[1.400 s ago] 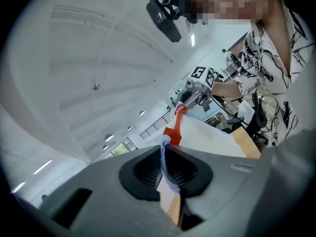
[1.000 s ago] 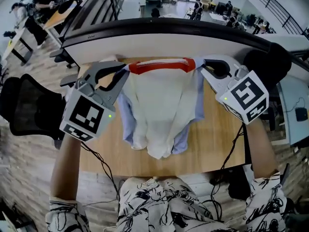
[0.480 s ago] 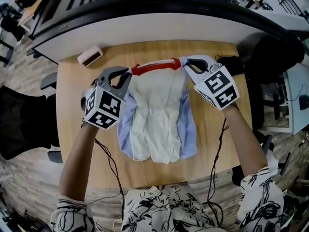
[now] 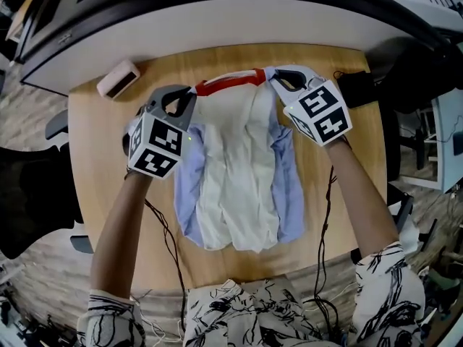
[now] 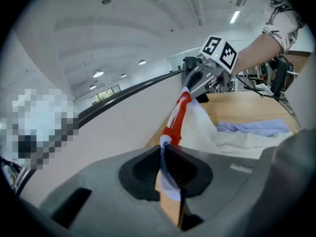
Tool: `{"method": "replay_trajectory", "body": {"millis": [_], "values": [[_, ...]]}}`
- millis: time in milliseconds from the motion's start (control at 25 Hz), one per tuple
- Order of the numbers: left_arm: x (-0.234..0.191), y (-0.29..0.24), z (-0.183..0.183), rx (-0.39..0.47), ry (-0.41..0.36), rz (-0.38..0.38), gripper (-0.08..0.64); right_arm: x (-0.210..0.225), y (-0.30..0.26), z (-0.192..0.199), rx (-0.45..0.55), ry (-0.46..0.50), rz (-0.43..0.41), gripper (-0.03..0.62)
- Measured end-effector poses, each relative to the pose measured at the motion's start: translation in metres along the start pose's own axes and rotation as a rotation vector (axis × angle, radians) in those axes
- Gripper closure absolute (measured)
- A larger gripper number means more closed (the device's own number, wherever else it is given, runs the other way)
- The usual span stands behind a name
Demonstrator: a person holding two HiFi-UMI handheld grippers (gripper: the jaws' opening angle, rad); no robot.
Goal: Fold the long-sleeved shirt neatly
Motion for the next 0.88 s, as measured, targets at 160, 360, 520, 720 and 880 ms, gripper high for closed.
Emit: {"method": "replay_trajectory", "body": {"millis": [160,360,520,720,880], "values": [[-0.015,-0.023,0.015,-0.029,0.042,0.005,0.525,0.005,-0.031,0.008,-0.041,-0.029,0.004,0.565],[-0.035,-0.048,0.034,-0.041,0.097,-0.002,0.462,0.011,-0.068,0.019,-0.090,-0.090,-0.013,0.516],[-0.047,-0.049,0.039,-0.040,0.177,-0.034,0.280,0.025,-0.075,0.029,-0.104,-0.237,-0.014,0.380],[-0.034,-0.027,0.039,-0.028,0.144,0.006,0.258,0.017,-0.059,0.035,-0.098,-0.221,-0.053,0.373],[0.028,0.009,0.036,0.025,0.060,0.094,0.249,-0.012,-0.011,0.044,-0.062,-0.179,-0.144,0.348]]}}
Point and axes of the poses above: the fingertips, and each gripper's own axes: y backward along the fingers, x to its right, z out of its underside, the point moved 9 cm from there along y, backward along the fingers, and after that the axes turned 8 degrees about z, right-handed, at the moved point
